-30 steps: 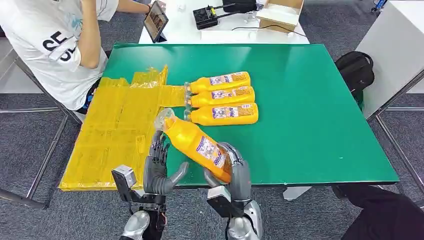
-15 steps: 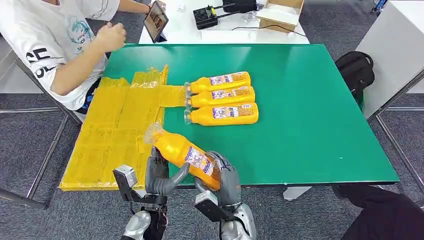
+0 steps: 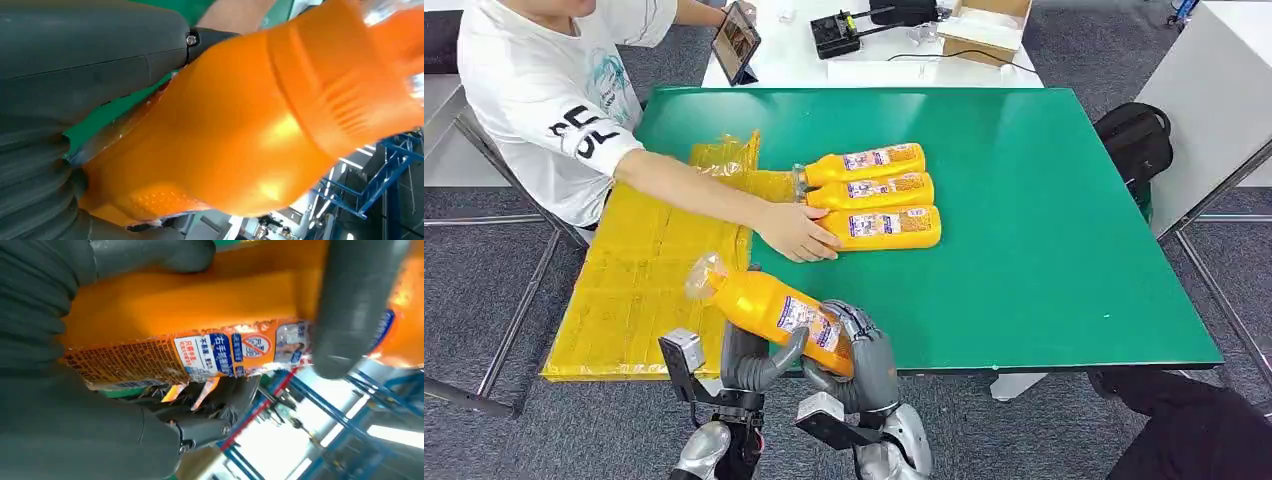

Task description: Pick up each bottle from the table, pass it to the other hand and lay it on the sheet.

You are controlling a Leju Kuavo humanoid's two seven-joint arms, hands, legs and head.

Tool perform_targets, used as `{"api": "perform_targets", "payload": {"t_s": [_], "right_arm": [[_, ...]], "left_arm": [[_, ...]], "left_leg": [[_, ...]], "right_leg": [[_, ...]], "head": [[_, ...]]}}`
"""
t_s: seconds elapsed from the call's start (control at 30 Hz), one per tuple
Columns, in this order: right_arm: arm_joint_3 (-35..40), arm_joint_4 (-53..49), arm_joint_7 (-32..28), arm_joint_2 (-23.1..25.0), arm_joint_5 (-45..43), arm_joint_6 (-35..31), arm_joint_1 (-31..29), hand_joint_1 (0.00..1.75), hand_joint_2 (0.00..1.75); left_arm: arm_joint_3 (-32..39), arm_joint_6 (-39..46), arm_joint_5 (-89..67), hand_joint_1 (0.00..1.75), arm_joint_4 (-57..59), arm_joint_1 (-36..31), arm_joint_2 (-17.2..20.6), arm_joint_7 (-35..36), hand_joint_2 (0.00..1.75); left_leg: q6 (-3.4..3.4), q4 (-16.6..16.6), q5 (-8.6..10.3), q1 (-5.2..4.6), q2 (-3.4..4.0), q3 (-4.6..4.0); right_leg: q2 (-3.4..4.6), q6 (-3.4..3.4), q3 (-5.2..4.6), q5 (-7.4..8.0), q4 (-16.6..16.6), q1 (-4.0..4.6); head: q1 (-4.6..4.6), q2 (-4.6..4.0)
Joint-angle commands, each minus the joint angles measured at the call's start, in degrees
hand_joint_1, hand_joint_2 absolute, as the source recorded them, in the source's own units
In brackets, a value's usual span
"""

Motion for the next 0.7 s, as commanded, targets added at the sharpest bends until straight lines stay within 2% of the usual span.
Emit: {"api": "perform_targets", "payload": {"t_s": [0.03,0.2,0.23,0.53,0.7], "right_arm": [[4.08,2.84,-1.93,1.36,0.38,1.39,-0.49,1.75,1.75],[7.94,5.81,-1.93,1.19,-1.42,1.1,-1.48,1.75,1.75],[8.26,6.26,-1.93,1.21,-1.59,1.2,-1.59,1.75,1.75],[8.71,6.99,-1.93,1.09,-2.22,1.68,-1.89,1.75,1.75],[8.71,6.99,-1.93,1.09,-2.22,1.68,-1.89,1.75,1.75]], "left_arm": [[-1.82,-0.31,1.49,0.0,7.06,-4.78,-1.95,0.23,1.75],[0.8,-0.03,2.27,0.0,6.13,-5.27,-1.95,-0.27,1.75],[0.83,-0.44,2.48,0.0,6.03,-5.17,-1.95,-0.14,1.75],[1.39,-1.11,3.52,0.0,5.31,-4.98,-1.95,-0.51,1.75],[1.39,-1.11,3.52,0.0,5.31,-4.98,-1.95,-0.51,1.75]], "left_leg": [[0.07,0.01,-0.11,0.02,-0.08,0.21],[0.03,0.01,-0.05,0.03,-0.02,0.09],[0.07,0.02,-0.15,0.03,-0.03,0.29],[0.04,0.01,-0.07,0.02,-0.06,0.12],[0.08,0.02,-0.18,0.04,-0.07,0.34]], "right_leg": [[-0.15,-0.15,0.26,-0.13,-0.01,0.06],[-0.06,-0.11,0.12,-0.05,-0.01,0.06],[-0.11,-0.2,0.31,-0.16,0.02,0.08],[-0.11,-0.11,0.16,-0.08,0.0,0.05],[-0.17,-0.22,0.4,-0.2,0.01,0.09]], "head": [[0.0,0.0],[0.04,0.0],[0.04,0.0],[0.04,0.0],[0.07,0.0]]}}
